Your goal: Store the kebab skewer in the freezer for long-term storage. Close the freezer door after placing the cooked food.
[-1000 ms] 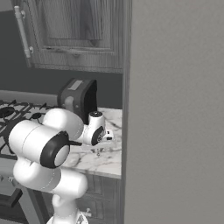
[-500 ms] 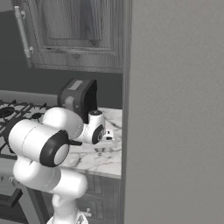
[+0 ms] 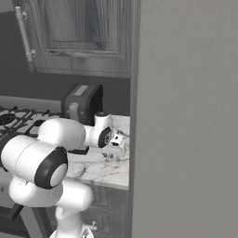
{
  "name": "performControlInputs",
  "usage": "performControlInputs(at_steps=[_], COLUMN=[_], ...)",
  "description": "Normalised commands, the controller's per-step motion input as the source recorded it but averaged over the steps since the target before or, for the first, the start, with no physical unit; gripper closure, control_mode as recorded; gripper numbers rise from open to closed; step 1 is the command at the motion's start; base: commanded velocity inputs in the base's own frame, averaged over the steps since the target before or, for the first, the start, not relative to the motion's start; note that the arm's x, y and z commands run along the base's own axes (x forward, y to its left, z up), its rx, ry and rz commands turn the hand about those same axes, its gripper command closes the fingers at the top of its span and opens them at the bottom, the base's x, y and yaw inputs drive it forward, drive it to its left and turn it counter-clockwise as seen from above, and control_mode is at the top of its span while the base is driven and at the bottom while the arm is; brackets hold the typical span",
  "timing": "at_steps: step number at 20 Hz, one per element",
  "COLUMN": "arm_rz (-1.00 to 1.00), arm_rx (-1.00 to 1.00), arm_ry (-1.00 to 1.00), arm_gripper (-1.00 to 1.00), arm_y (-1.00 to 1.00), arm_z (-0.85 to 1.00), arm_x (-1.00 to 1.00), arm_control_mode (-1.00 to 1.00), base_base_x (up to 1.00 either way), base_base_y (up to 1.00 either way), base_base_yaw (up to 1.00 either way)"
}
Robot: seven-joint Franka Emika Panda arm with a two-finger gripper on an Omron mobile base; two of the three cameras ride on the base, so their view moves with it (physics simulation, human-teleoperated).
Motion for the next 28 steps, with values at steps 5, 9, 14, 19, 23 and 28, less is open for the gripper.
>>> performControlInputs(at_steps=[5, 9, 14, 19, 23, 28], arm_rz=[-0.2, -0.13, -0.07, -0.02, 0.01, 0.04], arm_rx=[0.0, 0.0, 0.0, 0.0, 0.0, 0.0], arm_ry=[0.0, 0.0, 0.0, -0.01, -0.04, -0.05], arm_gripper=[1.0, 1.0, 1.0, 1.0, 1.0, 1.0], arm_y=[0.0, 0.0, 0.0, 0.02, 0.42, 0.41], arm_z=[0.48, 0.52, 0.48, 0.45, 0.36, 0.42], arm_x=[-0.17, -0.36, -0.58, -0.68, -0.54, -0.47], arm_control_mode=[-1.0, -1.0, -1.0, -1.0, -1.0, -1.0], base_base_x=[0.0, 0.0, 0.0, 0.0, 0.0, 0.0], base_base_y=[0.0, 0.0, 0.0, 0.0, 0.0, 0.0], base_base_yaw=[0.0, 0.0, 0.0, 0.0, 0.0, 0.0])
